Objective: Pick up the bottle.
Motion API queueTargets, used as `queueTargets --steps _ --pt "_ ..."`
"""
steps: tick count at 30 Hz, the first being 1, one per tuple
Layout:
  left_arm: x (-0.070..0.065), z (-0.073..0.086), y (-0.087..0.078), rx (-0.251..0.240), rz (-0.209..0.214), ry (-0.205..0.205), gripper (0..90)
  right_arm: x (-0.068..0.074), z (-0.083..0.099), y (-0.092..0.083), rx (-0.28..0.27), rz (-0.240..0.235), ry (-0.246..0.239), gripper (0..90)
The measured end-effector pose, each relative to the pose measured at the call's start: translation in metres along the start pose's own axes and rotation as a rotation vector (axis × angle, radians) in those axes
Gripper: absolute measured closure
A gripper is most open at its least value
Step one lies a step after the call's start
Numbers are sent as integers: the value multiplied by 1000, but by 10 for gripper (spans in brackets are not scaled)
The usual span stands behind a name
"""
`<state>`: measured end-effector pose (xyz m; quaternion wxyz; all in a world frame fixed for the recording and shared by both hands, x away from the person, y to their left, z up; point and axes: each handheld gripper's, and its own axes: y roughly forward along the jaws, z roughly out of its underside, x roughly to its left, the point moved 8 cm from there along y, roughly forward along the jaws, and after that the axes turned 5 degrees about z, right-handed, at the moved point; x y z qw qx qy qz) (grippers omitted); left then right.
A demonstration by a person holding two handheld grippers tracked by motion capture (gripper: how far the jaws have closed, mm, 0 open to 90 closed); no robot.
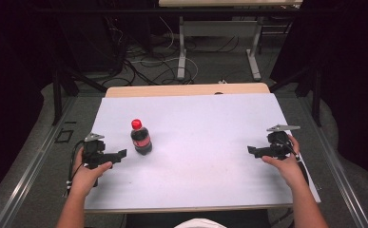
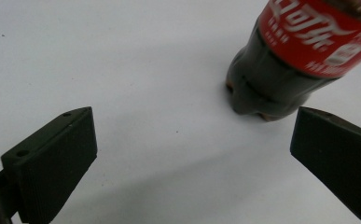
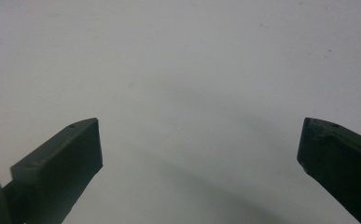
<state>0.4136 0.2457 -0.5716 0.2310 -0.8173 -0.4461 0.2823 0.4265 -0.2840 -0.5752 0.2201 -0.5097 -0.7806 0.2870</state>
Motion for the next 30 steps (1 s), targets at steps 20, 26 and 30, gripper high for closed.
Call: queueTargets --steps 20,26,30 --pt "-55 -30 -21 -24 65 136 6 26 -15 -43 -45 34 -77 2" --pt "-61 -38 -3 -9 59 165 13 29 -14 -41 -39 30 -79 9" --pt "-64 -42 8 -3 57 171 27 30 -14 -40 -42 22 -77 14"
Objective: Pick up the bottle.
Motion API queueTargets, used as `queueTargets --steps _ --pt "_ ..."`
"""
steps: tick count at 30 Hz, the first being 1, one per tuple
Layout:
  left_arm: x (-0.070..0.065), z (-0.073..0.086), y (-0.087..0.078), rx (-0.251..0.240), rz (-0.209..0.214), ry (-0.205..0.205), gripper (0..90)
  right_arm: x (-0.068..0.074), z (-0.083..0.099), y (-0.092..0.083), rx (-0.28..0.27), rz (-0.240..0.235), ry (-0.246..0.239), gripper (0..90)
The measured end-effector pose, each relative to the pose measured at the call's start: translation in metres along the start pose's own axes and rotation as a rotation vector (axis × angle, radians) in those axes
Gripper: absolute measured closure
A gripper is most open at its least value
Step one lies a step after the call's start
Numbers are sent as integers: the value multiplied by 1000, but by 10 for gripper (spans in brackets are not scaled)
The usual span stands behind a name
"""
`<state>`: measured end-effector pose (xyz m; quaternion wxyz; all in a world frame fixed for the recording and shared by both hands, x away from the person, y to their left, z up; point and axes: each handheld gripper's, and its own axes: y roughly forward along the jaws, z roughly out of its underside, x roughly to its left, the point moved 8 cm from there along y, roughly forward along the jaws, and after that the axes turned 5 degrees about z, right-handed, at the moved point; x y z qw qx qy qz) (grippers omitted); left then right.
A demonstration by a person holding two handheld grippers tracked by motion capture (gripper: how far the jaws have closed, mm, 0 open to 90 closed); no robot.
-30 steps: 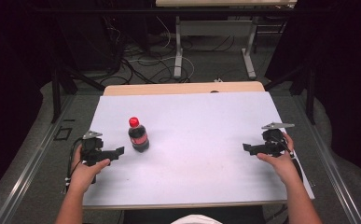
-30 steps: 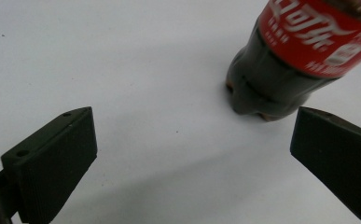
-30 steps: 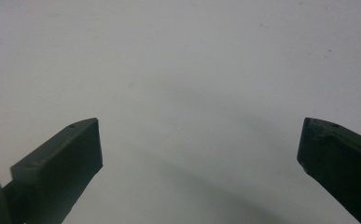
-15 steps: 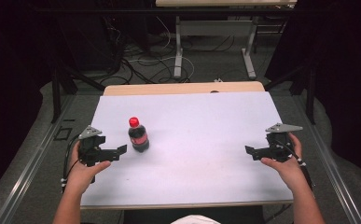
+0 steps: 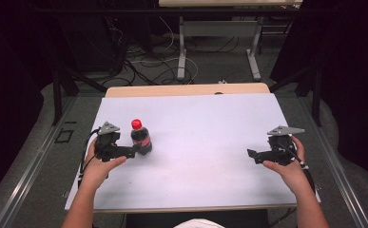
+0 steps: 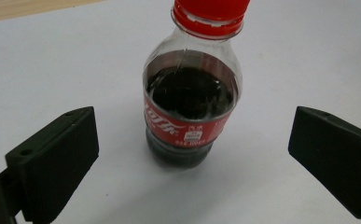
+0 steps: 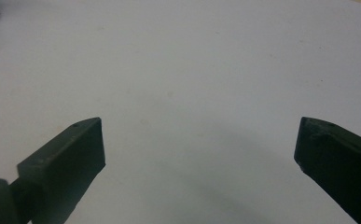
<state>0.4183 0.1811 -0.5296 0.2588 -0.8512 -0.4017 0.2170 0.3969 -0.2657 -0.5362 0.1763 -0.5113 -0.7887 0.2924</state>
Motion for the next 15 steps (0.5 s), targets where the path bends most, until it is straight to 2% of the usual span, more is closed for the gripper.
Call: queueTargets --steps 2,3,6,8,10,12,15 --pt "1 -3 5 -1 -3 7 27 0 0 0 -2 2 -4 14" --pt "0 -3 8 1 2 -7 30 -1 0 0 -1 10 -11 14" --pt "0 -5 17 4 9 -7 45 -3 1 1 4 11 0 15" --pt "1 -7 25 -9 -6 5 55 -3 1 1 2 8 2 15" --pt "0 -7 31 -8 -6 -1 72 -4 1 1 -1 12 1 18" --pt "0 -6 34 19 2 7 91 -4 1 1 -3 9 7 18" --pt "0 -6 39 3 -8 -1 110 -5 2 2 -3 12 6 19"
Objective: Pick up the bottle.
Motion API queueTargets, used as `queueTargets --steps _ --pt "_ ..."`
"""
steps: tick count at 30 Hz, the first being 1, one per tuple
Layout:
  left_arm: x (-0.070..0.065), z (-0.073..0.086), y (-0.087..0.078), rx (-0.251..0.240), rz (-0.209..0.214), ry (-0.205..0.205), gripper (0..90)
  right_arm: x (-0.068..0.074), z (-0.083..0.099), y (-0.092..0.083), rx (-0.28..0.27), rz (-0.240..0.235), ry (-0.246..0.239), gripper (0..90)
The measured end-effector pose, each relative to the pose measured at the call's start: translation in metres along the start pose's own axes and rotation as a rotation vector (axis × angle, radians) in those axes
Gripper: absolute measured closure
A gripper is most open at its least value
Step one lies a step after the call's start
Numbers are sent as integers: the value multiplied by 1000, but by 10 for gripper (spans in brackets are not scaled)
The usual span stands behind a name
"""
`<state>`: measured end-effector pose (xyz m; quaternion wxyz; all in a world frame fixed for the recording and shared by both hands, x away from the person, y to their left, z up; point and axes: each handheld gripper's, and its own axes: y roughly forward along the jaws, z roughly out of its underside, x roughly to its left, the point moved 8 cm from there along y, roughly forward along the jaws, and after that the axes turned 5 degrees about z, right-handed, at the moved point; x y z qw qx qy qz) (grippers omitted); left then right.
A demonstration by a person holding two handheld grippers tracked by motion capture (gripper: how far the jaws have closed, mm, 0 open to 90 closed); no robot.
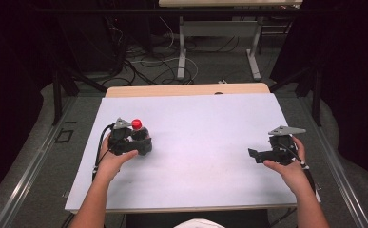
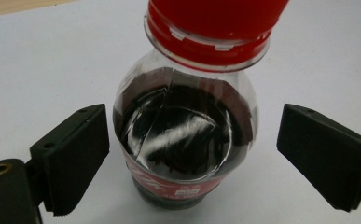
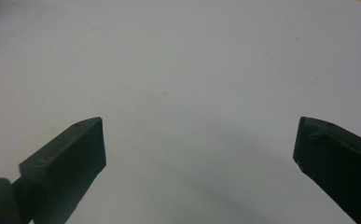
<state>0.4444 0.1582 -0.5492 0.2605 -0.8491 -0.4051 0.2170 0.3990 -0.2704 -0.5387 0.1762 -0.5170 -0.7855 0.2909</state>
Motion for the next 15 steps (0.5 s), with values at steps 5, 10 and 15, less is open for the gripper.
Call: queueTargets --steps 5,10,15 --pt "3 4 4 8 -12 7 168 1 2 3 7 -3 2 19" --pt "2 5 6 14 -10 12 188 1 3 4 9 -7 2 19" --pt "6 9 7 13 -25 15 257 1 3 5 9 -7 3 19"
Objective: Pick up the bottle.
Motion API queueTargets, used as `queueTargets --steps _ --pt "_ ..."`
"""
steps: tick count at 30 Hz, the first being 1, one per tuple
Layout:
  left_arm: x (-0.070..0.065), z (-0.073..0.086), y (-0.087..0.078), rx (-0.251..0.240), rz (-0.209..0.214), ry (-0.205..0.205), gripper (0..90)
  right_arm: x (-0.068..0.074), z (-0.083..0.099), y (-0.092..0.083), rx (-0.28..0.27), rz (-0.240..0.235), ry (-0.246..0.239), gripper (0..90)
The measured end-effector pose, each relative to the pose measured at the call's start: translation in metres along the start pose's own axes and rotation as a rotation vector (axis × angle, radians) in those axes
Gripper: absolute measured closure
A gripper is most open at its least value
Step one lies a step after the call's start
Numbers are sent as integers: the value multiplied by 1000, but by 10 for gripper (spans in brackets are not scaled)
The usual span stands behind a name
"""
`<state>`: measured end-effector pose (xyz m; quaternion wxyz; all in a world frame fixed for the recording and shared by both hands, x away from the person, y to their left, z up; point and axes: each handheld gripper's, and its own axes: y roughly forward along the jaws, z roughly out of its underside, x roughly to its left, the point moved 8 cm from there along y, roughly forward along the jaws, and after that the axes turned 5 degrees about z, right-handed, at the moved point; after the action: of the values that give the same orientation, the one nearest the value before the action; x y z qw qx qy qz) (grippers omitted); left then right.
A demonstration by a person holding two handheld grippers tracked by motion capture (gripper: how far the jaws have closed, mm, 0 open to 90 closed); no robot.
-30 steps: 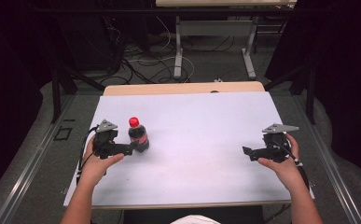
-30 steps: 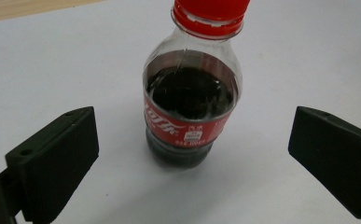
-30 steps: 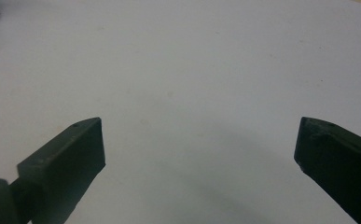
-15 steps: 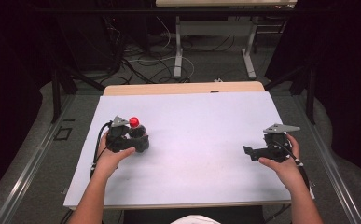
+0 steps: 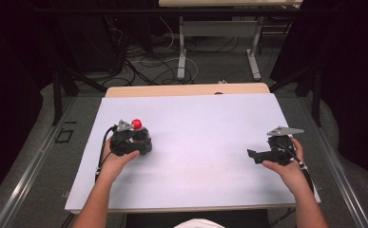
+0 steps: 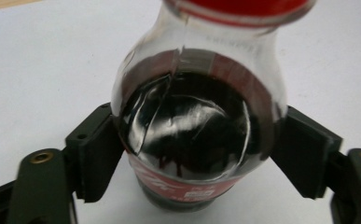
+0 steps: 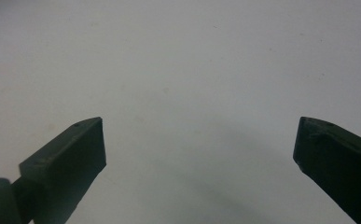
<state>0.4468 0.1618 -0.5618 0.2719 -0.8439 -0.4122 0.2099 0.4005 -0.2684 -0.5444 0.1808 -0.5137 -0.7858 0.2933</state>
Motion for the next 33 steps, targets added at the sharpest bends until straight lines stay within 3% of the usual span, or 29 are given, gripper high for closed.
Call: queueTargets --steps 3,7,12,27,33 --pt "0 1 -1 5 6 5 273 0 1 2 6 0 -7 19" --pt "0 0 -2 0 -19 39 287 1 2 3 11 2 -1 19" --pt "-1 0 -1 3 -32 52 293 2 3 5 13 -4 -13 22" --pt "-1 -1 0 -33 -31 32 297 4 4 8 15 -6 -8 23" --pt "-2 -1 0 -22 -35 69 300 4 5 9 17 -4 -9 31"
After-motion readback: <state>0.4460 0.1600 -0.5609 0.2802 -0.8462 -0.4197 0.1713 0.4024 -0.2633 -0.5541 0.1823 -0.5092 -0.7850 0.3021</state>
